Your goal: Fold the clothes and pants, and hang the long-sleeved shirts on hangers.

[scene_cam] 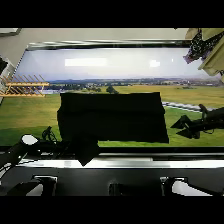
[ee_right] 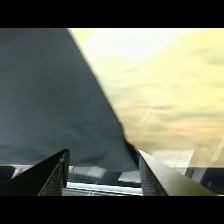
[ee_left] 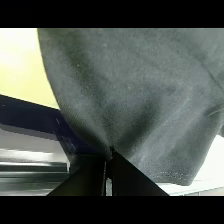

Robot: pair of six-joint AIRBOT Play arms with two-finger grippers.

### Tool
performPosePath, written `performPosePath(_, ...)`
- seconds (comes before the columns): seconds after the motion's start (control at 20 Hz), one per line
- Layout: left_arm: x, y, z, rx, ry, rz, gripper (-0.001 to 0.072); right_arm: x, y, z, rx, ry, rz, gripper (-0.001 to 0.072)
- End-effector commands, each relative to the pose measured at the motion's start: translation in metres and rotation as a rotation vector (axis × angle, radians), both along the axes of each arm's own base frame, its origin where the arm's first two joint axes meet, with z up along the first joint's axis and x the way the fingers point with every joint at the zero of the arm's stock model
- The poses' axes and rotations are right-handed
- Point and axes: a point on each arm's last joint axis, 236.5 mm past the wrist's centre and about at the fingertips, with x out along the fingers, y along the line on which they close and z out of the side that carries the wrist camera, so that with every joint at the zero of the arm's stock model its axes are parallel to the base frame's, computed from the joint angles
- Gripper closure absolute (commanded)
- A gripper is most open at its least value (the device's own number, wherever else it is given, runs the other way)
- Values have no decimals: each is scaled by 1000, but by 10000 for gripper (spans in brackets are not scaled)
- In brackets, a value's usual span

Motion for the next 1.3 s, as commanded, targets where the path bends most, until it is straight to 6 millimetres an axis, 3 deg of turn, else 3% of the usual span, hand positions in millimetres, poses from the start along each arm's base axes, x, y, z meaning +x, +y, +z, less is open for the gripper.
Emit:
performPosePath(0.0,-2,-1,1,-6,10,-3,691,-14,7,-22,37,61,8,229)
performPosePath(0.25,-2,-1,1,-6,13,2,690,-23,13,-23,62,95,16,230)
performPosePath(0.5,-2,-1,1,-5,12,2,690,-40,38,-33,78,152,75,230)
performPosePath(0.65,-2,-1,1,-5,12,2,691,-37,47,-43,31,154,99,247)
performPosePath(0.8,-1,-1,1,-5,9,4,690,-32,47,-45,7,147,81,600)
performPosePath(0.85,3,1,4,-5,-4,1,691,-32,47,-43,2,141,83,679)
performPosePath(1.05,23,25,35,6,-69,-48,692,-38,49,-18,-6,115,111,686)
performPosePath(1.25,19,61,74,67,-104,-52,692,-66,40,6,-74,177,134,686)
